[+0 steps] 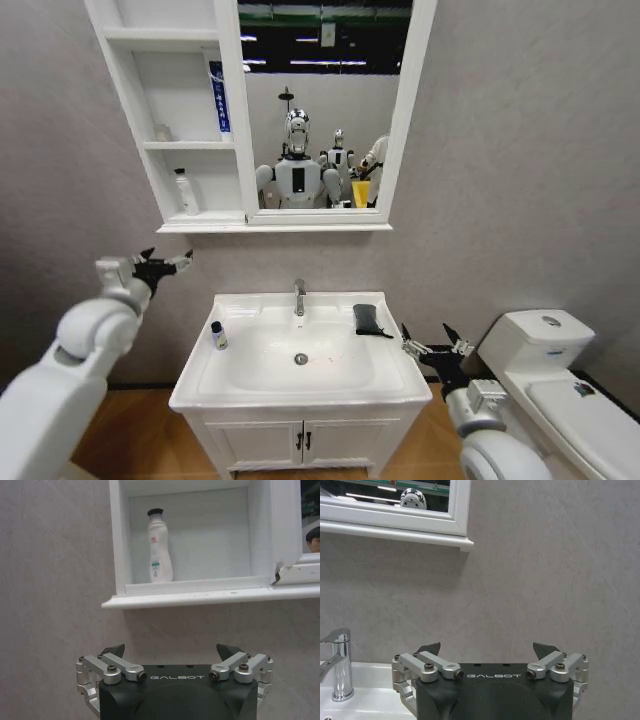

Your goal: Move facial cleanser and shampoo from washbasin to cabinet, then wipe washbasin with towel.

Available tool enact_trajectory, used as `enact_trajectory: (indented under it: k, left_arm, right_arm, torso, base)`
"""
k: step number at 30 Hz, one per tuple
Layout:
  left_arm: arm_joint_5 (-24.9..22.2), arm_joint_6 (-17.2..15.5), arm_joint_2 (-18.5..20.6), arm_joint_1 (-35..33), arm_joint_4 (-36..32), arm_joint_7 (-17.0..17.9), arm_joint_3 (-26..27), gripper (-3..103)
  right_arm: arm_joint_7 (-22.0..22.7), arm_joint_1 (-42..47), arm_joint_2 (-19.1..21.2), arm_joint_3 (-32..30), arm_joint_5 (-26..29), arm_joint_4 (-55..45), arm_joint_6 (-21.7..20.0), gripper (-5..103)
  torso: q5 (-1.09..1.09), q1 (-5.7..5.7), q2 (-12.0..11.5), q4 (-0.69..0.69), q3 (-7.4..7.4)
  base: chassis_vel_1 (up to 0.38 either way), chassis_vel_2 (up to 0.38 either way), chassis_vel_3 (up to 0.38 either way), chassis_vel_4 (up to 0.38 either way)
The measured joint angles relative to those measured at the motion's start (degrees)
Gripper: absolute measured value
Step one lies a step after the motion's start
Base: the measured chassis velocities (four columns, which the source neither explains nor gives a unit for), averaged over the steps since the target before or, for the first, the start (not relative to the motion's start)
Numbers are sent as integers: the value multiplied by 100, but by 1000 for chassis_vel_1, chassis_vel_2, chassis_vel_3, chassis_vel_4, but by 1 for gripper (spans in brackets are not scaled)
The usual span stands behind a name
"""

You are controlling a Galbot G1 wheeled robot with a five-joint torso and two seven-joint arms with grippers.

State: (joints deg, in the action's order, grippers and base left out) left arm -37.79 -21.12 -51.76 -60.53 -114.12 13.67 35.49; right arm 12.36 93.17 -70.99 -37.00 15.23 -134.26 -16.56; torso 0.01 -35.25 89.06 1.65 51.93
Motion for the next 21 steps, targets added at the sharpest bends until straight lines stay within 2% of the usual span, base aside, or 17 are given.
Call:
enact_trajectory:
  k: [1,2,4,5,7,8,10,11,13,17,20,21]
  left_arm:
    - [251,182,-236,-109,103,-120,-72,100]
    - [251,182,-236,-109,103,-120,-72,100]
    - [714,429,-625,-321,245,-346,-226,100]
    - [714,429,-625,-321,245,-346,-226,100]
    - [1101,603,-926,-521,394,-491,-321,100]
    - [1101,603,-926,-521,394,-491,-321,100]
    - [1638,932,-1221,-706,748,-794,-352,100]
    - [1638,932,-1221,-706,748,-794,-352,100]
    - [2019,1189,-1419,-767,1128,-1029,-343,100]
    - [2257,1374,-1644,-773,1511,-1147,-336,100]
    - [2411,1699,-1928,-705,1926,-1240,-401,100]
    - [2411,1699,-1928,-705,1926,-1240,-401,100]
  right_arm:
    - [-5,-11,-19,5,-8,22,15,100]
    - [-5,-11,-19,5,-8,22,15,100]
    - [-22,-27,-44,13,-29,65,51,100]
    - [-22,-27,-44,13,-29,65,51,100]
    - [-36,-26,-53,6,-31,82,75,100]
    - [-36,-26,-53,6,-31,82,75,100]
    - [-55,-14,-54,-37,-24,90,119,100]
    - [-55,-14,-54,-37,-24,90,119,100]
    - [-65,-9,-54,-54,-13,97,156,100]
    - [-76,-8,-53,-72,5,106,190,100]
    - [-109,4,-32,-97,36,124,224,100]
    - [-109,4,-32,-97,36,124,224,100]
  torso:
    - [0,0,0,1,0]
    - [0,0,0,1,0]
    - [-1,-1,-1,2,1]
    - [-1,-1,-1,2,1]
    - [1,-1,-1,1,1]
    - [1,-1,-1,1,1]
    - [1,-1,-1,-1,1]
    - [1,-1,-1,-1,1]
    - [0,-1,-1,-1,1]
    - [-1,-1,-1,-1,1]
    - [0,-1,-1,0,1]
    - [0,-1,-1,0,1]
  base:
    - [0,0,0,0]
    - [0,0,0,0]
    - [0,0,0,0]
    - [0,0,0,0]
    - [0,0,0,0]
    - [0,0,0,0]
    - [0,0,0,0]
    - [0,0,0,0]
    - [0,0,0,0]
    - [0,0,0,0]
    - [0,0,0,0]
    - [0,0,0,0]
